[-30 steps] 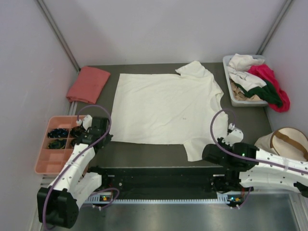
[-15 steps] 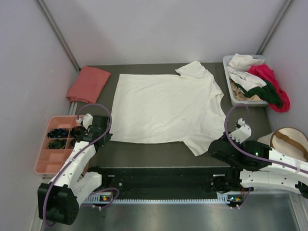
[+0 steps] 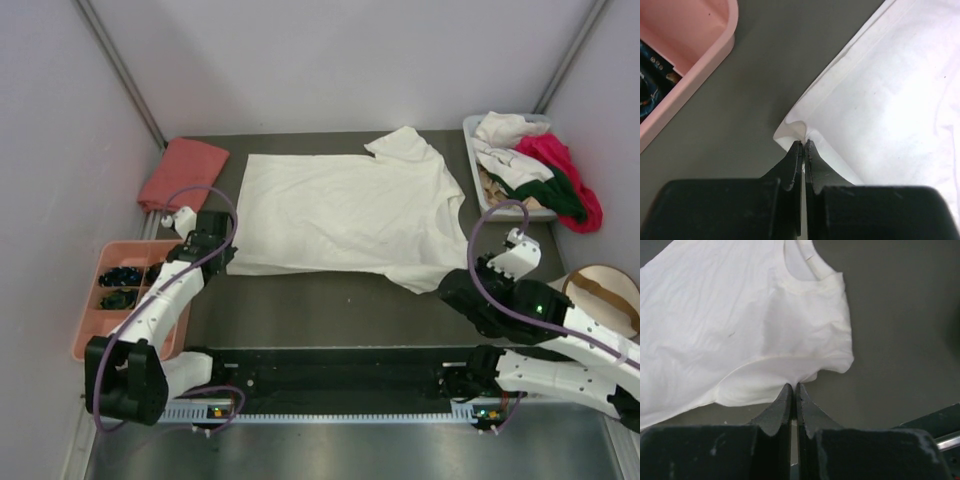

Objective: Fold and stack the t-shirts
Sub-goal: Fold the flattened tshirt in 1/3 of the way

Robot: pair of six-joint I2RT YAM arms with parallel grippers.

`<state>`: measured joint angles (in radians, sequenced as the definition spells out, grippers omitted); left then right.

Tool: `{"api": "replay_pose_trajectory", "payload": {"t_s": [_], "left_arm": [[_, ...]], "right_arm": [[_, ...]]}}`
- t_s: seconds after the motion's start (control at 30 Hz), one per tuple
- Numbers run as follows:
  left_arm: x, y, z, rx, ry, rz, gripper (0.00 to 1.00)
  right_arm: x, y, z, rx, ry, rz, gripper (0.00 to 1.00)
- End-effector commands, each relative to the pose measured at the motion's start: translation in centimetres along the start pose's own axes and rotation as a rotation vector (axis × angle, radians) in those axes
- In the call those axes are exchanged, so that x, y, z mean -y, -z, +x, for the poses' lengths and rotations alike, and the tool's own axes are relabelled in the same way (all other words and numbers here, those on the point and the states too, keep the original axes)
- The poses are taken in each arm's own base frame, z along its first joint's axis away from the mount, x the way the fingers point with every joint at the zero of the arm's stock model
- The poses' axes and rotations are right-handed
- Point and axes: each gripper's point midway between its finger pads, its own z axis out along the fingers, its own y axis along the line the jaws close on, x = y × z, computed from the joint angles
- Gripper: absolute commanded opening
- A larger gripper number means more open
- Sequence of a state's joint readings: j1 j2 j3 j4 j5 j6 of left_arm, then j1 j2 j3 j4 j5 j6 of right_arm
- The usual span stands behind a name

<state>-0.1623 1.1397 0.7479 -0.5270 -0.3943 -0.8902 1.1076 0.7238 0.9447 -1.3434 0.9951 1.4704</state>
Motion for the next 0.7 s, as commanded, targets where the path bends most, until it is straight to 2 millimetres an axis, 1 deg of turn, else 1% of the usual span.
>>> {"api": "replay_pose_trajectory", "payload": {"t_s": [0.0, 0.03, 0.07, 0.1, 0.13, 0.17, 0.2, 0.27, 0.3, 0.37, 0.4, 0.47, 0.5, 0.53, 0.6, 0.67], "left_arm": [[2.1, 0.1, -2.9, 0.082, 0.032, 0.042, 0.0], [2.1, 0.0, -2.9, 0.084, 0.031, 0.042, 0.0], [2.2, 0.0, -3.0, 0.087, 0.03, 0.042, 0.0], [2.3, -0.1, -3.0, 0.088, 0.027, 0.045, 0.0], [2.4, -0.2, -3.0, 0.087, 0.024, 0.045, 0.0], [2.5, -0.3, -3.1, 0.088, 0.022, 0.046, 0.0], [2.5, -0.4, -3.1, 0.087, 0.017, 0.043, 0.0], [2.8, -0.6, -3.4, 0.093, 0.017, 0.044, 0.0], [2.8, -0.8, -3.6, 0.095, 0.014, 0.041, 0.0], [3.0, -0.9, -4.0, 0.103, 0.017, 0.041, 0.0], [3.1, -1.1, -4.0, 0.103, 0.011, 0.036, 0.0], [3.5, -1.3, -4.8, 0.12, 0.019, 0.039, 0.0], [3.6, -1.6, -4.8, 0.119, 0.015, 0.033, 0.0], [4.0, -1.6, -5.5, 0.131, 0.023, 0.039, 0.0], [4.2, -2.2, -5.7, 0.131, 0.024, 0.031, 0.0], [4.8, -2.3, -6.7, 0.145, 0.039, 0.039, 0.0]], "right_arm": [[0.1, -0.4, -3.3, 0.086, 0.134, 0.032, 0.0], [0.0, -0.6, -3.5, 0.086, 0.144, 0.031, 0.0], [-0.5, -1.2, -4.4, 0.11, 0.136, 0.038, 0.0], [-0.7, -1.6, -4.0, 0.084, 0.147, 0.029, 0.0], [-0.9, -2.0, -4.2, 0.084, 0.141, 0.028, 0.0], [-0.9, -2.4, -4.3, 0.08, 0.174, 0.029, 0.0], [-1.3, -2.9, -4.7, 0.081, 0.139, 0.022, 0.0], [-1.4, -3.4, -5.0, 0.08, 0.158, 0.024, 0.0], [-1.6, -4.0, -5.1, 0.076, 0.147, 0.03, 0.0], [-1.8, -4.6, -5.1, 0.069, 0.166, 0.031, 0.0], [-2.4, -5.3, -4.7, 0.054, 0.161, 0.019, 0.0], [-2.9, -6.1, -4.3, 0.033, 0.176, 0.006, 0.0], [-3.2, -6.5, -3.7, 0.01, 0.18, -0.006, 0.0], [-3.4, -7.4, -3.5, 0.004, 0.176, 0.002, 0.0], [-3.8, -8.0, -3.3, -0.009, 0.177, -0.005, 0.0], [-4.2, -8.9, -3.2, -0.014, 0.18, -0.006, 0.0]]}}
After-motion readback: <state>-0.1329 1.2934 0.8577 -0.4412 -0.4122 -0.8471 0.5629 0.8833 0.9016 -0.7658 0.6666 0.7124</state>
